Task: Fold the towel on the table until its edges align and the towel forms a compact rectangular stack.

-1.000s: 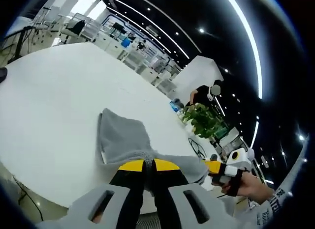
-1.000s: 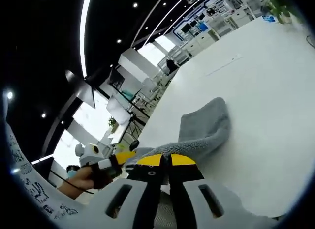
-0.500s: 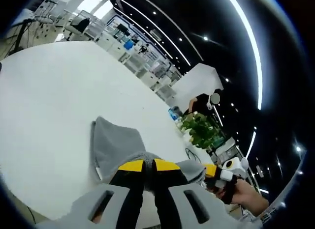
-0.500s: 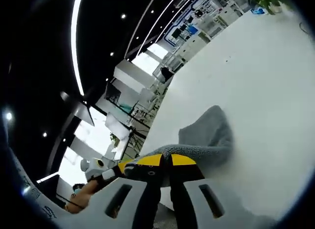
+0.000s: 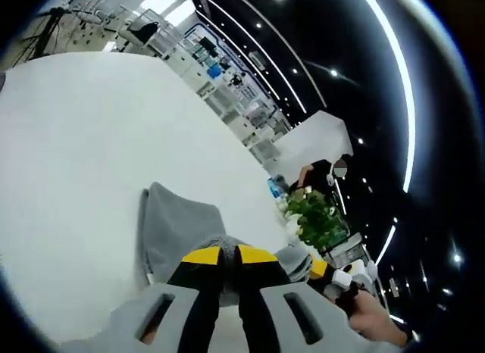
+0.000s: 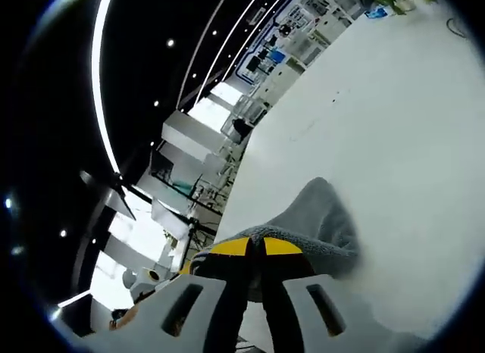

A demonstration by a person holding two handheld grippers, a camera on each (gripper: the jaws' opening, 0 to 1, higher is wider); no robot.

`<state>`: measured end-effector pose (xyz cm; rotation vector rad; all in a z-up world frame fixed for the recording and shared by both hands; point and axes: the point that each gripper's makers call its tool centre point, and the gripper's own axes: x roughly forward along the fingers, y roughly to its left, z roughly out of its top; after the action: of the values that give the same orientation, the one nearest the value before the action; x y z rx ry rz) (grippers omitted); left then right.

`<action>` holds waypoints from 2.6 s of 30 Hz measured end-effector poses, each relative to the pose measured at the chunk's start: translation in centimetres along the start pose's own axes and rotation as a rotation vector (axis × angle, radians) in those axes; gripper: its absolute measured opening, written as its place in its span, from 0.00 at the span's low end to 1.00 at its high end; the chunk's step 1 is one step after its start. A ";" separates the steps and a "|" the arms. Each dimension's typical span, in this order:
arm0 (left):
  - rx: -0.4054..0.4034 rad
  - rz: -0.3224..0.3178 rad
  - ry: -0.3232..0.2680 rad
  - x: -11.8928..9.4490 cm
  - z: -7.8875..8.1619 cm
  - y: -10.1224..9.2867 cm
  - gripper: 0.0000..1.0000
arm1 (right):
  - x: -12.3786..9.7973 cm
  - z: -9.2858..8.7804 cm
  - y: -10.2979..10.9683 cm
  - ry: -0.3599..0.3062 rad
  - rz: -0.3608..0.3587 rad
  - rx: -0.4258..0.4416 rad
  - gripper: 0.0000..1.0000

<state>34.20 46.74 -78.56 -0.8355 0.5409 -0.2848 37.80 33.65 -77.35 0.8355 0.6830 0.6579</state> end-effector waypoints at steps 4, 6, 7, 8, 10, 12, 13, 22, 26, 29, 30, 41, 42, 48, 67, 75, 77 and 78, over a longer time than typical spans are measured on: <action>-0.031 0.020 -0.021 0.5 0.4 0.7 0.07 | 1.0 0.7 -1.1 -0.020 -0.025 0.030 0.03; -0.037 0.027 -0.028 0.8 0.7 1.3 0.07 | 1.6 1.1 -1.5 -0.028 -0.036 0.035 0.03; -0.038 0.029 -0.028 1.0 0.7 1.5 0.07 | 1.8 1.1 -1.6 -0.028 -0.039 0.036 0.03; -0.039 0.031 -0.030 1.1 0.7 1.5 0.07 | 2.0 1.2 -1.6 -0.027 -0.040 0.033 0.03; -0.040 0.038 -0.035 1.5 1.0 2.0 0.07 | 2.5 1.3 -1.9 -0.026 -0.047 0.026 0.03; -0.048 0.051 -0.044 1.7 1.0 2.4 0.07 | 3.0 1.4 -2.3 -0.026 -0.056 0.024 0.03; -0.053 0.057 -0.052 1.8 1.0 2.6 0.07 | 3.2 1.5 -2.4 -0.027 -0.059 0.022 0.03; -0.104 0.137 -0.120 3.5 1.4 4.5 0.06 | 5.4 2.1 -4.1 -0.041 -0.102 -0.049 0.02; -0.068 0.164 -0.116 4.6 1.8 5.1 0.06 | 6.5 2.3 -5.1 -0.041 -0.127 -0.062 0.02; -0.009 0.192 -0.100 5.2 1.9 5.9 0.06 | 7.2 2.4 -5.6 -0.029 -0.135 -0.082 0.02; 0.001 0.199 -0.101 5.4 2.2 6.1 0.06 | 7.4 2.3 -5.8 -0.022 -0.139 -0.097 0.02; 0.104 0.234 -0.070 7.1 1.7 8.5 0.07 | 9.0 1.7 -7.8 0.030 -0.172 -0.252 0.03; 0.123 0.236 -0.065 7.3 1.6 8.7 0.07 | 9.1 1.7 -7.9 0.036 -0.174 -0.278 0.03; 0.240 0.242 -0.045 7.7 1.2 8.4 0.08 | 9.7 1.5 -8.7 0.068 -0.183 -0.418 0.03; 0.413 0.155 -0.030 7.5 1.5 7.5 0.42 | 10.5 1.5 -7.6 0.114 -0.072 -0.696 0.09; 0.451 0.093 -0.019 7.2 1.6 6.7 0.59 | 10.4 1.9 -6.4 0.083 -0.011 -0.664 0.40; 0.457 0.084 -0.011 7.2 1.3 6.7 0.64 | 10.4 1.8 -6.1 0.088 0.004 -0.669 0.42; 0.462 0.079 -0.005 7.2 1.1 6.7 0.66 | 10.4 1.8 -6.1 0.091 0.005 -0.668 0.42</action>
<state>40.99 48.54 -85.52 -0.3667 0.4773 -0.3191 47.00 37.58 -84.33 0.1904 0.4913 0.8649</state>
